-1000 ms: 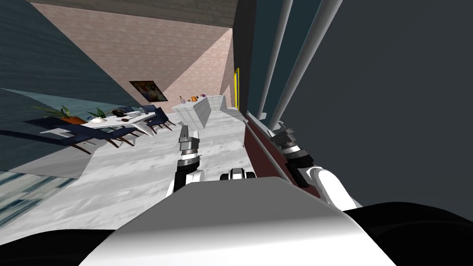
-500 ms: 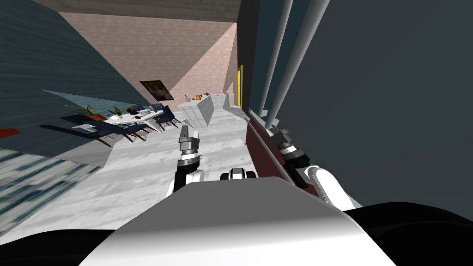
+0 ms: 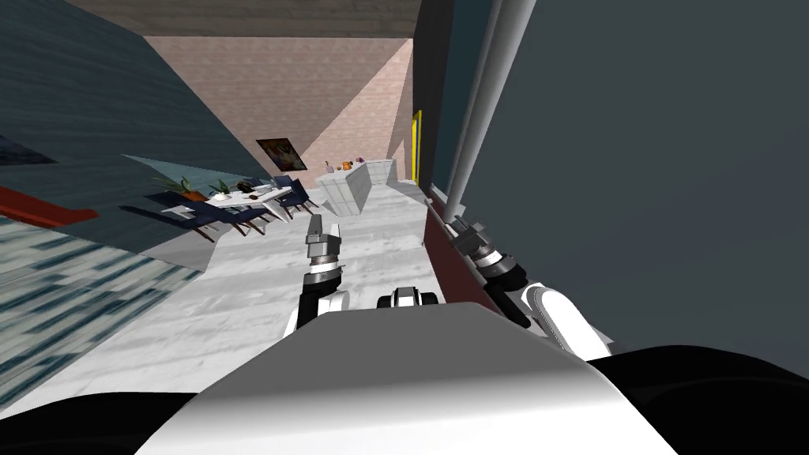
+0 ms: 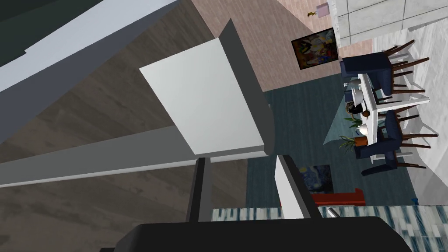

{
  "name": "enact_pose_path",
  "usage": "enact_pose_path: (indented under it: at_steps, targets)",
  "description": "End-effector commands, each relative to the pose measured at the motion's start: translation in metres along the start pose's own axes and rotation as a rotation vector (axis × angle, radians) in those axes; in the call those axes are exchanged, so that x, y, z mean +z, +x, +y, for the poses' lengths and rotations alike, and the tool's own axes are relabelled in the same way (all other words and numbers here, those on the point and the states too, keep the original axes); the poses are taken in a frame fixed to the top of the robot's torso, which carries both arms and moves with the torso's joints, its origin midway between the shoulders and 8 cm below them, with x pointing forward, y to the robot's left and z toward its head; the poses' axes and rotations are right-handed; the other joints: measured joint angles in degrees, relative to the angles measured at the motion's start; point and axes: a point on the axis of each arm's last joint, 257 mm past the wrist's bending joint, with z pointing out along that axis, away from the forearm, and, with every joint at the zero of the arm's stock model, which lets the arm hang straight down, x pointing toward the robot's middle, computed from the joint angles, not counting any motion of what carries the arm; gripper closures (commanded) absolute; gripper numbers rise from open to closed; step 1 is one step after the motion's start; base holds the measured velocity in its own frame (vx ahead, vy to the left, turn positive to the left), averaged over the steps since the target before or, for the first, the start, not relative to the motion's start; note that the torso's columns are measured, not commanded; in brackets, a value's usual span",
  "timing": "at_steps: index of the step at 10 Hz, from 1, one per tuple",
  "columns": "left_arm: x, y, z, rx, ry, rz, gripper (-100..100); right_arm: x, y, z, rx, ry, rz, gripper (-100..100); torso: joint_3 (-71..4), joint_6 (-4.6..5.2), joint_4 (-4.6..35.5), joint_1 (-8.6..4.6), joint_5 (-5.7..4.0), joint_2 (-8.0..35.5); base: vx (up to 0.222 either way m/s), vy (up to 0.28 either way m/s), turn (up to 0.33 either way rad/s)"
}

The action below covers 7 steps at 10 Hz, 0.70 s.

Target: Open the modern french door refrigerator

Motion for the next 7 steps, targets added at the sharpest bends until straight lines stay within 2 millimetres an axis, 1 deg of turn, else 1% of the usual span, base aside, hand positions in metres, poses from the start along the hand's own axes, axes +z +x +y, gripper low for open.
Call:
enact_pose_path:
  at_steps: [1, 2, 3, 4, 5, 6, 7]
  targets:
    - [0.0, 0.0, 0.0, 0.0, 0.0, 0.0, 0, 0.002, -0.022, 0.01, 0.019, -0.025, -0.063, 100, -0.1, 0.06, -0.2, -0.29, -0.17, -0.2, -0.104, -0.019, 0.137]
    - [0.0, 0.0, 0.0, 0.0, 0.0, 0.0, 0, 0.004, -0.032, 0.012, 0.028, -0.032, -0.094, 100, 0.0, -0.18, -0.3, -0.27, -0.24, -0.1, -0.18, -0.03, 0.187]
    - [0.0, 0.0, 0.0, 0.0, 0.0, 0.0, 0, 0.005, -0.043, 0.014, 0.036, -0.039, -0.125, 100, 0.2, -0.13, -0.4, -0.11, -0.24, 0.0, -0.164, -0.012, 0.138]
    - [0.0, 0.0, 0.0, 0.0, 0.0, 0.0, 0, 0.006, -0.064, 0.018, 0.053, -0.053, -0.187, 100, 0.2, 0.04, -0.3, -0.16, -0.25, 0.0, -0.183, -0.004, 0.156]
    - [0.0, 0.0, 0.0, 0.0, 0.0, 0.0, 0, 0.006, -0.064, 0.018, 0.053, -0.053, -0.187, 100, 0.1, -0.02, -0.2, -0.14, -0.18, 0.1, -0.147, -0.012, 0.082]
    - [0.0, 0.0, 0.0, 0.0, 0.0, 0.0, 0, 0.006, -0.086, 0.021, 0.07, -0.065, -0.249, 100, 0.0, 0.09, -0.1, -0.29, -0.19, 0.0, -0.162, -0.009, 0.152]
    - [0.0, 0.0, 0.0, 0.0, 0.0, 0.0, 0, 0.005, -0.097, 0.023, 0.078, -0.072, -0.28, 100, 0.1, -0.01, 0.0, -0.25, -0.18, 0.1, -0.164, -0.016, 0.153]
